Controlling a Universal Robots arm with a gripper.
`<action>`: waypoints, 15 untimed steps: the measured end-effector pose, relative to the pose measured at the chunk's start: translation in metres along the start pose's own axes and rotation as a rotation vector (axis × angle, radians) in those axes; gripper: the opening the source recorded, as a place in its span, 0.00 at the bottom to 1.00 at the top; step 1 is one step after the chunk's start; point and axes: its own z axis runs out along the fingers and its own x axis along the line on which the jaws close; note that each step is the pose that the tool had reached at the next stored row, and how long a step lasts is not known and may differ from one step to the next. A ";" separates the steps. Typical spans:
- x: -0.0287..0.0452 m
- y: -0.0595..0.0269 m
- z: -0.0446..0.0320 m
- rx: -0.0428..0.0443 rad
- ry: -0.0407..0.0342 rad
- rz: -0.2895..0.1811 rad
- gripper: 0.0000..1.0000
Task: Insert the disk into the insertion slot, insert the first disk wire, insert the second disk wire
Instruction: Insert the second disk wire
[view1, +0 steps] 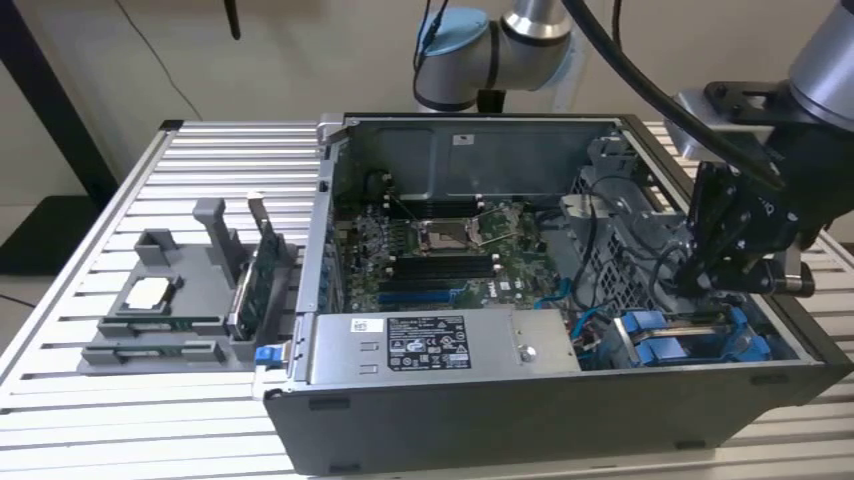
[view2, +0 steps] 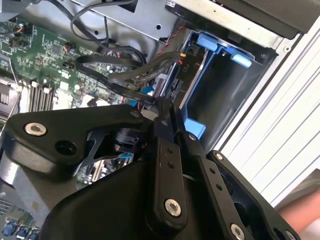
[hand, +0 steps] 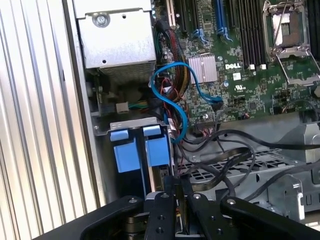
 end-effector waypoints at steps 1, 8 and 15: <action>0.0000 0.0000 0.0002 0.0000 0.0001 0.000 0.16; 0.0001 0.0000 0.0003 0.0000 0.0000 -0.001 0.16; 0.0004 0.0000 0.0034 0.0055 -0.0010 -0.002 0.16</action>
